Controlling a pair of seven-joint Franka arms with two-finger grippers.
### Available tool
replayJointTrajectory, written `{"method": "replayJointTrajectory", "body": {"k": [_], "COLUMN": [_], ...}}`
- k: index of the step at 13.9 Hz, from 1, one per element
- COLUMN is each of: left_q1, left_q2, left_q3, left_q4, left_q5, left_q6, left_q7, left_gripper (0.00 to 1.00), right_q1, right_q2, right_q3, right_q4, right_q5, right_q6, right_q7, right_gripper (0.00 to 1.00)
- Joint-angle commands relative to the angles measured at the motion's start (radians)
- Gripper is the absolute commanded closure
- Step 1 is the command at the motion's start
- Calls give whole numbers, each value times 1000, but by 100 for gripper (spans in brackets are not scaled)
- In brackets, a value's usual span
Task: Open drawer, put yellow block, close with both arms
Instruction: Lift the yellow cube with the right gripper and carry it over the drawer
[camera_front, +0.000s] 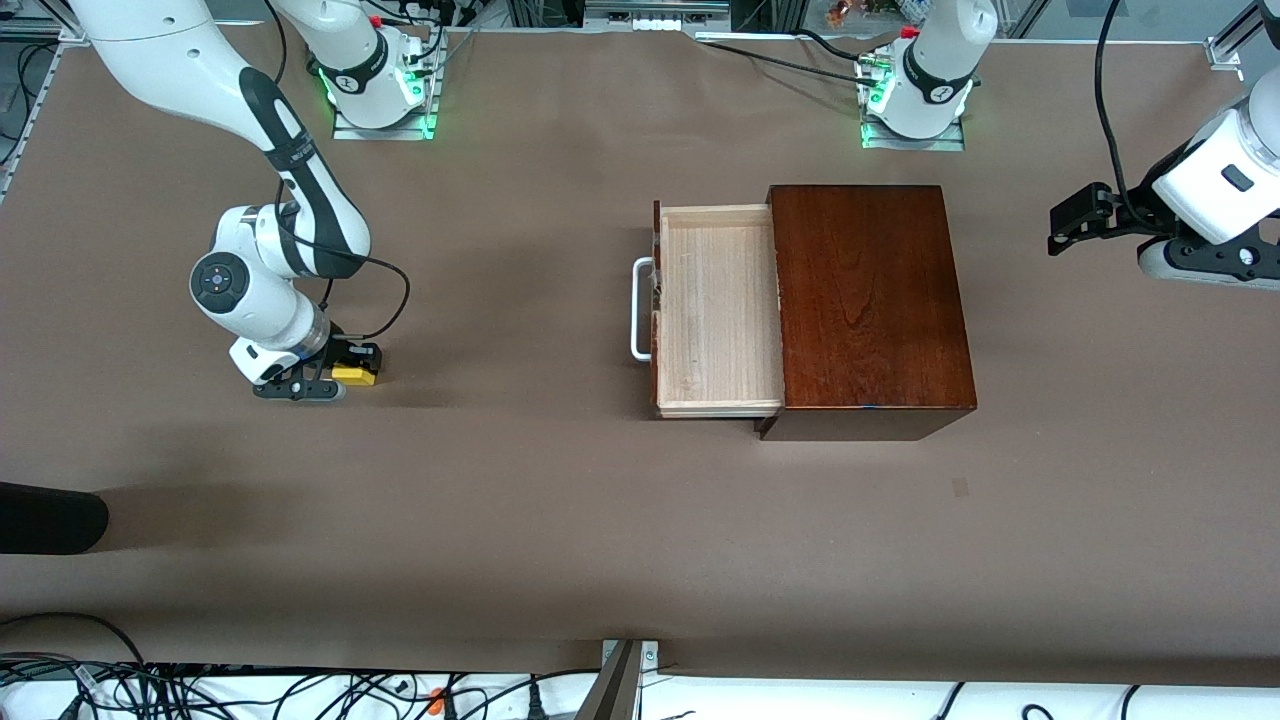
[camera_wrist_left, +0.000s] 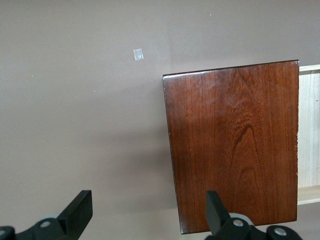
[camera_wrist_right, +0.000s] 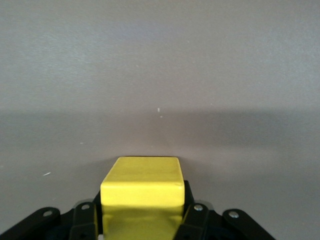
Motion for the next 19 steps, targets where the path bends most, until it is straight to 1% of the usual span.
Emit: {"method": "replayJointTrajectory", "body": {"k": [1,3,5,8,11,13,14,16,18,19], "left_q1": [-6,-6,-6,-6,-6,-6,-6,-6,-6,-6], "left_q2": [-9,-9,-9,-7,-7,-6,-6,-7,-6,-2], "left_q3": [1,1,2,2,2,1,1,1,1,1], "left_q4": [3,2,2,2,2,2,3,5,5,5], "left_q5": [20,20,20,18,18,20,18,18,14,14], "left_q6": [-11,-11,-12,-12,-12,-12,-12,-12,-12,-11], "left_q7": [16,18,18,16,18,16,16,14,13,14], "left_gripper": [0,0,0,0,0,0,0,0,0,0], "right_q1": [44,85,145,265,357,417,438,490,535,553], "right_q2": [-59,-53,-45,-26,7,31,34,34,36,46], "right_q3": [-1,24,28,41,41,41,41,41,41,41], "right_q4": [130,275,378,514,617,689,720,743,746,746], "right_q5": [-7,-4,11,155,269,327,337,335,334,325], "right_q6": [-248,-424,-529,-568,-571,-566,-563,-559,-554,-554], "right_q7": [62,177,312,550,823,1039,1130,1280,1385,1405], "right_gripper": [100,100,100,100,100,100,100,100,100,100]}}
